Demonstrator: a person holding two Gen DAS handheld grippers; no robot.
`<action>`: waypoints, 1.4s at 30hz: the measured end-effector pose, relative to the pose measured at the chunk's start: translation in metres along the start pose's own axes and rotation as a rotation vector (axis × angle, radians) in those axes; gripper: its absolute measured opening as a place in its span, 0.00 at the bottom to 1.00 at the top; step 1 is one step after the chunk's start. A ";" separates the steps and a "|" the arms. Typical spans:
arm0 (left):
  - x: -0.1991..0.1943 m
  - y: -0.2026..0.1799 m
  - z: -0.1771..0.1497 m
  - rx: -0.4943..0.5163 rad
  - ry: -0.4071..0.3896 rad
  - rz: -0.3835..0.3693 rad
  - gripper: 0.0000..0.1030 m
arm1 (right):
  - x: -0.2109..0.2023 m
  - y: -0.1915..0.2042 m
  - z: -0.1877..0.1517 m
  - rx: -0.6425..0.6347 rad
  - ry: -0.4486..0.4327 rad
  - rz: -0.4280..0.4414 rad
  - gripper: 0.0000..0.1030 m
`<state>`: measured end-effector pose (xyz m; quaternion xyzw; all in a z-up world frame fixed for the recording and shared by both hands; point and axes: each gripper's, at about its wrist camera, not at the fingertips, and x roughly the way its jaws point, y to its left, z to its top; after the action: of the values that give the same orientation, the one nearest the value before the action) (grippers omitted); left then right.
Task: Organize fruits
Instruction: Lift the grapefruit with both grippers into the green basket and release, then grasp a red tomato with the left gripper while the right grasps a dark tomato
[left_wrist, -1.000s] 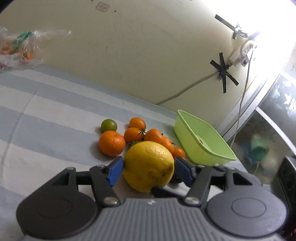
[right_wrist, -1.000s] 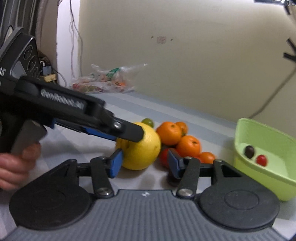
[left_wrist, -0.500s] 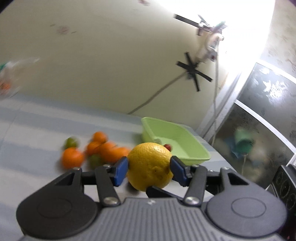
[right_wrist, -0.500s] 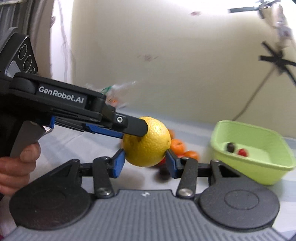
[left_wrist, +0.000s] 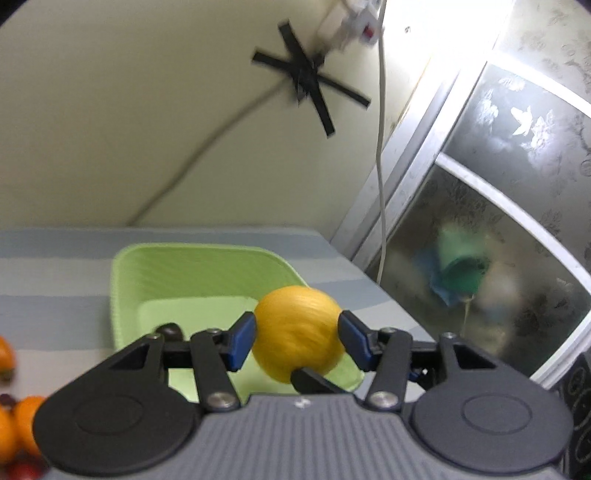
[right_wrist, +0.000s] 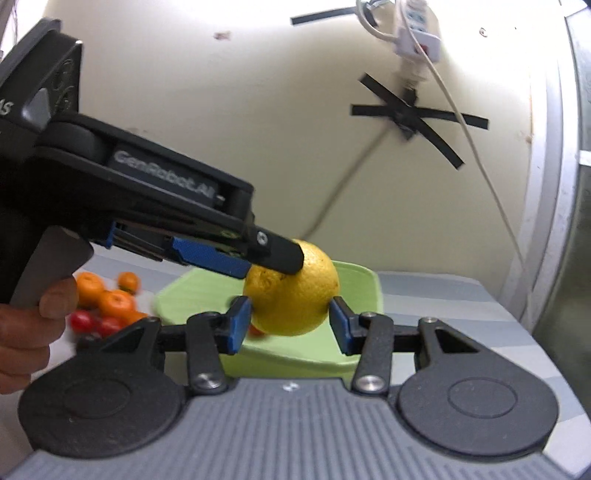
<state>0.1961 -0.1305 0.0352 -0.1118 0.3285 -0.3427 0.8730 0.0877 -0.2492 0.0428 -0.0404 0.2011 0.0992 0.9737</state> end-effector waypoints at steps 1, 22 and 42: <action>0.007 -0.001 -0.001 -0.001 0.021 -0.010 0.47 | 0.001 -0.003 -0.003 -0.007 -0.007 -0.005 0.40; -0.185 0.071 -0.072 -0.101 -0.197 0.316 0.50 | -0.022 0.012 -0.014 -0.004 -0.088 0.045 0.39; -0.152 0.087 -0.089 -0.039 -0.080 0.247 0.47 | 0.009 0.125 -0.025 -0.056 0.207 0.299 0.39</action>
<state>0.1004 0.0384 0.0068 -0.1008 0.3114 -0.2214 0.9186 0.0602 -0.1286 0.0111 -0.0473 0.3014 0.2440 0.9206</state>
